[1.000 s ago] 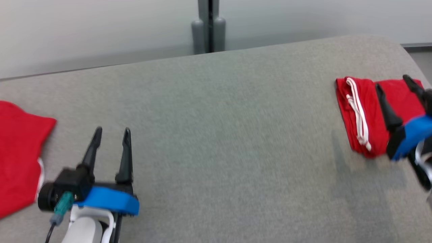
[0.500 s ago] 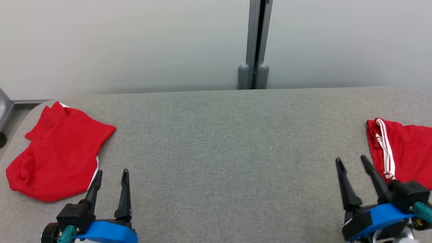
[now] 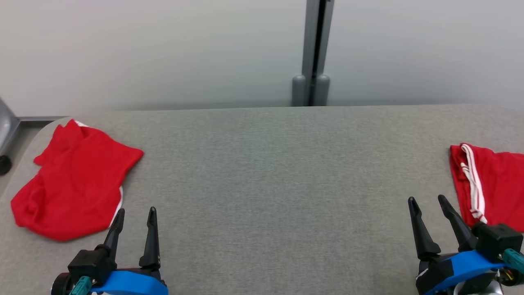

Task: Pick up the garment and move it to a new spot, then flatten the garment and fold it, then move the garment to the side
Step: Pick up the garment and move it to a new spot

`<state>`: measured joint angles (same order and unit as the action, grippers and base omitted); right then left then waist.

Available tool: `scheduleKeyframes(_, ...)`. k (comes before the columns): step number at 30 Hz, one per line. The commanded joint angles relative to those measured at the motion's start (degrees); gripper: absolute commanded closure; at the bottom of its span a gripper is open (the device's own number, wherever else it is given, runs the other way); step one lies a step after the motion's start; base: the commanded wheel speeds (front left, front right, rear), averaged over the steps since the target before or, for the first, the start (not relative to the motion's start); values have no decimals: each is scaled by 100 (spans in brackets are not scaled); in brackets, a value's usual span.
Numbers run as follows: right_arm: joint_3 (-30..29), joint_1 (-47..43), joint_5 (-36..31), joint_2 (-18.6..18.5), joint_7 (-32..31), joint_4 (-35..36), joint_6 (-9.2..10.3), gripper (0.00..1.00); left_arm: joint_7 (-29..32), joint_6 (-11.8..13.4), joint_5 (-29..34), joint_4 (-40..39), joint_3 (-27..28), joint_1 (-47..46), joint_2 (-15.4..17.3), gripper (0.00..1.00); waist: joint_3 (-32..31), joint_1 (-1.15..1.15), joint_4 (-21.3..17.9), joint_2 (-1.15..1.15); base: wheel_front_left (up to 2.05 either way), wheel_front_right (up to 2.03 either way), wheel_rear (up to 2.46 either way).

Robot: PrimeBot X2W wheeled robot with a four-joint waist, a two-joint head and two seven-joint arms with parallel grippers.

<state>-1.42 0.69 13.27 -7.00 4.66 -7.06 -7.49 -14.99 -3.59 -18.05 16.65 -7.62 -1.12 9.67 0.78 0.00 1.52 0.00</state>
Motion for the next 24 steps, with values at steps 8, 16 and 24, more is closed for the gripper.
scheduleKeyframes(8, -90, -134, -49, 21, 73, -8, -1, 0, -25, -71, 125, 33, -29, -219, -49, 0, 81, 0, 908, 0, 0, 0, 0)
scheduleKeyframes(16, 24, 9, -28, 34, 84, -43, -1, 0, -24, -58, 128, 64, 80, -174, 2, 0, 95, 0, 1959, 0, 0, 0, 0)
scheduleKeyframes(24, 240, 144, 90, 46, 152, -227, -1, 0, -25, -64, 115, 40, 122, -77, -20, 0, 83, 0, 2516, 0, 0, 0, 0)
